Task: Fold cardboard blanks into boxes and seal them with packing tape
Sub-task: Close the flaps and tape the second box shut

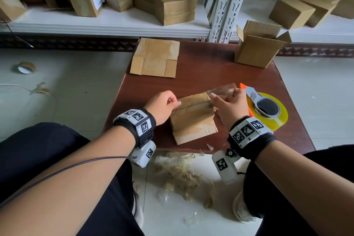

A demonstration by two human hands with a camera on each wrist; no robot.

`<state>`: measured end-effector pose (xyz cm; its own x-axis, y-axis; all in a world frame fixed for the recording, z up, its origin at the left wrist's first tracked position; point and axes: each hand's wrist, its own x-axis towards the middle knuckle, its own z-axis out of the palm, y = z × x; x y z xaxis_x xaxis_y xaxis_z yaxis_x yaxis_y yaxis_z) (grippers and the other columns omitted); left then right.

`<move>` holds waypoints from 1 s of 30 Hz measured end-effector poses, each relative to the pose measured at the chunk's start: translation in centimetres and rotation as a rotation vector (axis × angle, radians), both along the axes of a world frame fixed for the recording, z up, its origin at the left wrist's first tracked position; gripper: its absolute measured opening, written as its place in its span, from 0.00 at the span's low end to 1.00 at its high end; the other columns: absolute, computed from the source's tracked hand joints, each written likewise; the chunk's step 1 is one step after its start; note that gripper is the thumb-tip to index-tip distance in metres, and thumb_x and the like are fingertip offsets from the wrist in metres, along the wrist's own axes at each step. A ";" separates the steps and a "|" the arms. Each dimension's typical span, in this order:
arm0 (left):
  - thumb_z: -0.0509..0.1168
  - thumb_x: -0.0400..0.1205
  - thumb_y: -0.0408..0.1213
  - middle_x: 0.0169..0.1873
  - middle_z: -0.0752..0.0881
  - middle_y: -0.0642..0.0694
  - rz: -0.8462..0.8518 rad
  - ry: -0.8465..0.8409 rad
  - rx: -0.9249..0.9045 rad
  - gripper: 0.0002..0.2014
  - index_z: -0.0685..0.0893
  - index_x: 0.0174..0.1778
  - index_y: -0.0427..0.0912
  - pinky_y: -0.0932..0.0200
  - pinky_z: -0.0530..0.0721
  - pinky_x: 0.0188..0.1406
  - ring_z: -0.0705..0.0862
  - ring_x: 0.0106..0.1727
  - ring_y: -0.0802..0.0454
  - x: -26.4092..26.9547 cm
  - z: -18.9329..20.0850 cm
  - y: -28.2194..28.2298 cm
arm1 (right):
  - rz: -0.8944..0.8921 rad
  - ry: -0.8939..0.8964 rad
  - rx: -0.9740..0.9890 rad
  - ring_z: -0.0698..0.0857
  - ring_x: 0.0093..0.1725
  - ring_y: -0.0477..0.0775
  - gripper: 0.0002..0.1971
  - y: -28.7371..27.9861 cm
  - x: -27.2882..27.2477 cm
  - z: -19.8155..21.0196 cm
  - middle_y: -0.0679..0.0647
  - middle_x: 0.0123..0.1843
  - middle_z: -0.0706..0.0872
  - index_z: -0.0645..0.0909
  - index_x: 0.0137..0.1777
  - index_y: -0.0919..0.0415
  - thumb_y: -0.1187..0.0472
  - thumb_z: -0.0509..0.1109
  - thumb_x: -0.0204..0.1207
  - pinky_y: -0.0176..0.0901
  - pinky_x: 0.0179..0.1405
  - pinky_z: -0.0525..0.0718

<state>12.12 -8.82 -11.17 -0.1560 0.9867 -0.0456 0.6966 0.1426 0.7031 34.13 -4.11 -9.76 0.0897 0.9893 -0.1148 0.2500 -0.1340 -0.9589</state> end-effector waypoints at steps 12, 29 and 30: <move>0.70 0.87 0.44 0.39 0.86 0.57 -0.038 -0.100 0.002 0.10 0.87 0.44 0.43 0.63 0.75 0.40 0.80 0.39 0.63 0.6 -0.1 -0.2 | 0.104 -0.010 0.026 0.92 0.47 0.53 0.33 -0.3 0.1 0.3 0.55 0.49 0.91 0.69 0.65 0.58 0.61 0.88 0.71 0.44 0.48 0.91; 0.63 0.91 0.41 0.39 0.88 0.46 0.047 -0.142 0.007 0.12 0.84 0.44 0.41 0.55 0.77 0.43 0.83 0.40 0.49 1.3 -0.2 -0.6 | 0.112 -0.071 0.064 0.90 0.48 0.54 0.26 -0.4 0.0 -0.1 0.55 0.52 0.89 0.68 0.64 0.57 0.64 0.82 0.77 0.32 0.36 0.84; 0.63 0.91 0.41 0.41 0.89 0.46 0.043 -0.159 0.016 0.11 0.84 0.45 0.41 0.58 0.78 0.44 0.83 0.41 0.49 1.3 -0.2 -0.7 | 0.130 -0.068 0.066 0.91 0.51 0.52 0.28 -0.4 0.0 0.1 0.54 0.54 0.90 0.67 0.66 0.57 0.63 0.83 0.77 0.31 0.38 0.84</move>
<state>13.43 -9.51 -11.41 -0.1900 0.9801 -0.0571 0.5695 0.1574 0.8068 34.08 -4.54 -9.64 -0.0343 0.9983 -0.0474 0.3261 -0.0337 -0.9447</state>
